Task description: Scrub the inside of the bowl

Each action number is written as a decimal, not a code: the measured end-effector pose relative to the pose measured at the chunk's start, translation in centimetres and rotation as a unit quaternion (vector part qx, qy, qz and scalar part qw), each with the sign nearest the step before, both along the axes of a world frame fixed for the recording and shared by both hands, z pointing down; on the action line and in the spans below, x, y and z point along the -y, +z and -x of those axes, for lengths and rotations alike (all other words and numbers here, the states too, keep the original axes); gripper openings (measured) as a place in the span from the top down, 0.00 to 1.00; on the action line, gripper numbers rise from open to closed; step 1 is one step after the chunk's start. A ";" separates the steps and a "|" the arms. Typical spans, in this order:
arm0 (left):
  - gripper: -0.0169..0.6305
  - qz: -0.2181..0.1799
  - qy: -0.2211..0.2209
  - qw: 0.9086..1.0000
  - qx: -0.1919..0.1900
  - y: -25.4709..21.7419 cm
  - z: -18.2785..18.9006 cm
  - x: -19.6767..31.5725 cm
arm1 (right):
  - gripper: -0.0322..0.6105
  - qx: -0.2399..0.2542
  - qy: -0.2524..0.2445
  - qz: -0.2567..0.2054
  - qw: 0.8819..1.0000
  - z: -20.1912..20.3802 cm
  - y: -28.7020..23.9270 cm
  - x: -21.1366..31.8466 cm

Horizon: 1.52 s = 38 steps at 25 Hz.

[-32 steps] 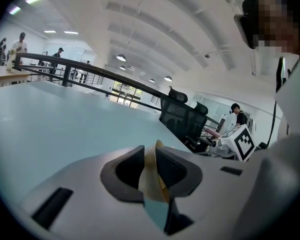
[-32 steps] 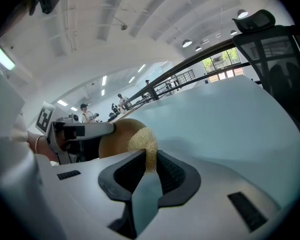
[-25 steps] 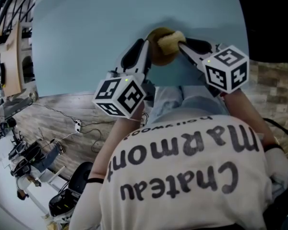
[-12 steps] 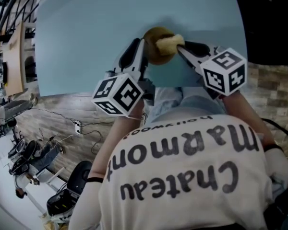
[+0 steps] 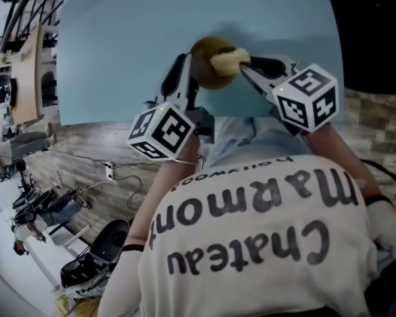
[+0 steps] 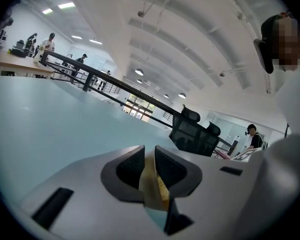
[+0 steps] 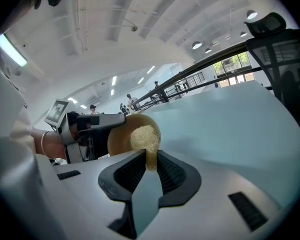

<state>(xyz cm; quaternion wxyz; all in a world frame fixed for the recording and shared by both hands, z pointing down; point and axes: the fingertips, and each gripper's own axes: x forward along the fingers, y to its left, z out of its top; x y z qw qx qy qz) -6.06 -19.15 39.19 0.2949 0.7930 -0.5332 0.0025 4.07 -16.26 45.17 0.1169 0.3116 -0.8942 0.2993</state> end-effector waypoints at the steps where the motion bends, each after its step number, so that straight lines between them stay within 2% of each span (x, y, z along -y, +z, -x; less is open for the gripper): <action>1: 0.88 -0.002 -0.004 1.000 0.000 0.1 0.0 -0.1 | 0.84 0.000 -0.003 -0.002 1.000 0.0 0.1 -0.2; 15: 0.88 -0.013 -0.027 0.999 -0.012 -1.2 1.3 1.4 | 0.84 0.001 -0.030 -0.004 1.000 1.6 -1.0 -0.1; 22: 0.88 -0.011 -0.038 0.999 -0.021 -0.2 1.7 0.4 | 0.84 0.007 -0.048 -0.005 0.999 2.5 -0.4 -2.1; 29: 0.88 -0.009 -0.046 0.998 -0.042 -0.4 0.4 -1.5 | 0.84 0.011 -0.058 -0.015 0.998 1.4 -1.1 -4.3; 38: 0.88 0.002 -0.049 0.997 -0.062 0.2 0.4 -2.3 | 0.84 0.026 -0.070 -0.013 0.997 2.2 -1.1 -4.9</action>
